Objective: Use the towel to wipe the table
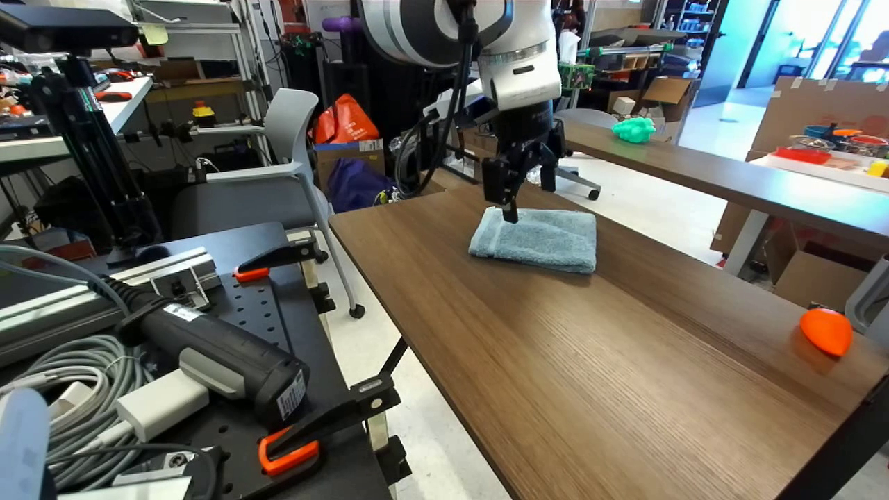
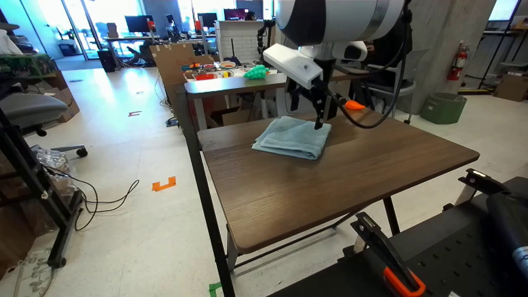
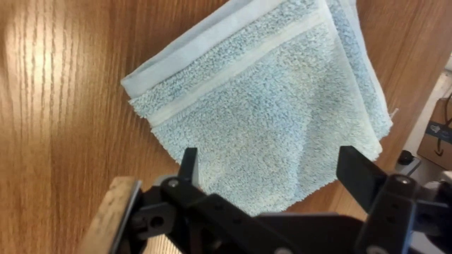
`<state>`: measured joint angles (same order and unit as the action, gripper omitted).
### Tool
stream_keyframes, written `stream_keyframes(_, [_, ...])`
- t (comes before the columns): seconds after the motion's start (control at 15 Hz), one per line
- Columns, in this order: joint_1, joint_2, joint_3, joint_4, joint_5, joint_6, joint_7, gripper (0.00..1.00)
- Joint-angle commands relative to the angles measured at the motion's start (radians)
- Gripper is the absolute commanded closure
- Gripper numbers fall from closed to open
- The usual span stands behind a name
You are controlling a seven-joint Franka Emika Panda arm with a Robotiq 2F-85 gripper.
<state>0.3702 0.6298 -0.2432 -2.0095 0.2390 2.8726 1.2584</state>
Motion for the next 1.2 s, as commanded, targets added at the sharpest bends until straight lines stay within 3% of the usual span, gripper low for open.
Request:
stream_keyframes(0.0, [-0.033,0.132,0.036,0.133,-0.030,-0.060,0.057,0.00])
stream_keyframes(0.33, [-0.055,0.299,0.048,0.276,-0.033,-0.053,0.090,0.00])
stream_keyframes(0.73, [-0.125,0.404,-0.014,0.462,-0.031,-0.152,0.204,0.00])
stream_keyframes(0.8, [-0.101,0.317,0.012,0.362,-0.045,-0.111,0.177,0.00])
stream_keyframes(0.93, [-0.124,0.322,0.006,0.382,-0.054,-0.142,0.179,0.00])
stream_keyframes(1.13, [-0.095,0.323,-0.031,0.343,-0.105,-0.170,0.193,0.00])
